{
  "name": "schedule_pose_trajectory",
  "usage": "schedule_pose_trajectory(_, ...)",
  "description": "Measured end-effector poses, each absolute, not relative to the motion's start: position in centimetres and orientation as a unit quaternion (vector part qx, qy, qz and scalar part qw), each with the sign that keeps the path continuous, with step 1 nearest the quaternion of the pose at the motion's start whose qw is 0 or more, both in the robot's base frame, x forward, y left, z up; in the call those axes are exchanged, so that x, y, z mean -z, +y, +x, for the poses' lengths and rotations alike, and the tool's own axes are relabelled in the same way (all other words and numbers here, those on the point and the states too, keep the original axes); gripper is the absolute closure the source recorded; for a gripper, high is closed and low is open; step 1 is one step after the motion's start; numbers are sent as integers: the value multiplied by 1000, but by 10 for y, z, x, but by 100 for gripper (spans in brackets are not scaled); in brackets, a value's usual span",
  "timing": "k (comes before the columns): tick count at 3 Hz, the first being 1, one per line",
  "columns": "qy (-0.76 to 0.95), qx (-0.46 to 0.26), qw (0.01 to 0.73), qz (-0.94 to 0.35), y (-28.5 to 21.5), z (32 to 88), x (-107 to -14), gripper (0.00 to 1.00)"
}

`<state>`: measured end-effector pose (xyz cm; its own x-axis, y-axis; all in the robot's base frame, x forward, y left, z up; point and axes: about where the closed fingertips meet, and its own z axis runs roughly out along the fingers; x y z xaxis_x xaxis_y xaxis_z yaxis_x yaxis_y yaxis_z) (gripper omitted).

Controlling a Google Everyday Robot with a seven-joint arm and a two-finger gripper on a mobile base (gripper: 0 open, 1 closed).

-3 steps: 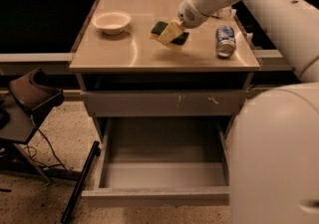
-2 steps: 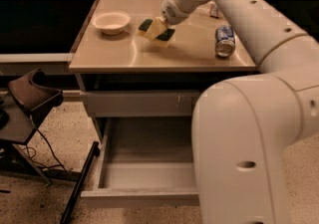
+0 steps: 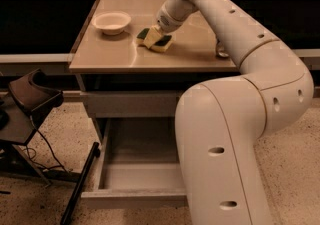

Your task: Pick sponge from middle drawer and place on counter

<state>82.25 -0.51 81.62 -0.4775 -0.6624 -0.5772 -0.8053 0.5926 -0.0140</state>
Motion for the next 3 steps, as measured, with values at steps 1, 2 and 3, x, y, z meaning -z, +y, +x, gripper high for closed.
schedule_pose_trajectory(1, 849, -131, 273, -432, -5, 823, -816, 57)
schedule_pose_trajectory(2, 849, -131, 273, -432, -5, 823, -816, 34)
schedule_pose_trajectory(3, 850, -131, 273, -432, -5, 823, -816, 11)
